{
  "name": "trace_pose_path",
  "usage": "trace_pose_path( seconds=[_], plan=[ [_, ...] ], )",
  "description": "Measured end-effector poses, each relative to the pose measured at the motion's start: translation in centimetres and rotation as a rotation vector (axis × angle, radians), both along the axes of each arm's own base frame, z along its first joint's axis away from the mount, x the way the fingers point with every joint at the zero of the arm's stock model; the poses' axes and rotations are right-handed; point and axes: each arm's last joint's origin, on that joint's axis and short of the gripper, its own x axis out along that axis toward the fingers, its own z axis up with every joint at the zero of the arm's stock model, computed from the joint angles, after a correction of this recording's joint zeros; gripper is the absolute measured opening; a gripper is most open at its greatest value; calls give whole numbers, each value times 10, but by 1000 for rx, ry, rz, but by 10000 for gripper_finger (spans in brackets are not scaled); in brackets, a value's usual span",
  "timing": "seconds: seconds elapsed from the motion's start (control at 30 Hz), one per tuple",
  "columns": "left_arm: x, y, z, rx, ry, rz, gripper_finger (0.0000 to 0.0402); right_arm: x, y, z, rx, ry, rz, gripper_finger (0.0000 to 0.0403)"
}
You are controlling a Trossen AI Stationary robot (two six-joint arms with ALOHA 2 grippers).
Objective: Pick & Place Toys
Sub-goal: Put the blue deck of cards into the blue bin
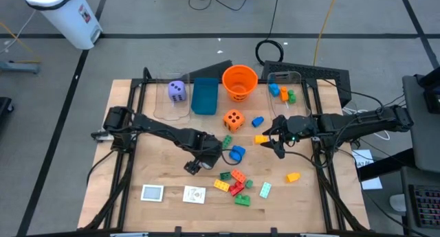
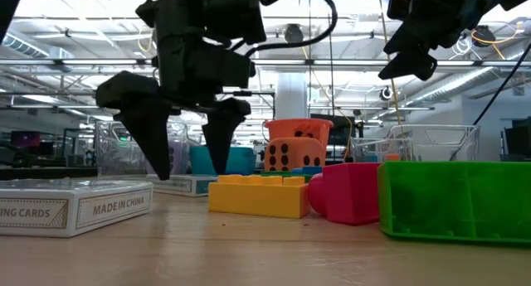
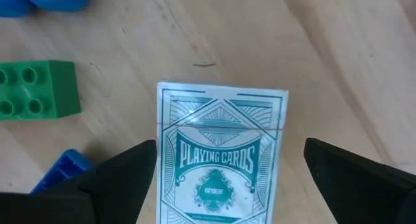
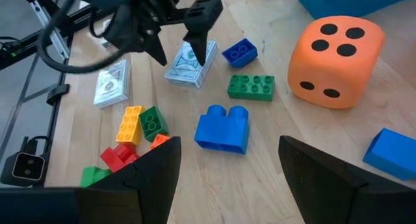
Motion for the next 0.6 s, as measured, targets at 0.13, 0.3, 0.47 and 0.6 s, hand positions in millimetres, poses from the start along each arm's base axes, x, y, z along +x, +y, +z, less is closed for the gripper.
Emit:
trace_pose_path(
  seconds=[0.13,0.3,0.47,0.6],
  plan=[
    [1,0,-6,2,14,0,400,0,0,0,9,1,-5,251],
    [4,-1,-13,0,19,7,400,0,0,0,9,1,-6,251],
    [5,-1,-13,-4,13,23,400,0,0,0,9,3,-5,251],
    [7,0,-13,10,-8,79,400,0,0,0,4,3,-5,251]
  ],
)
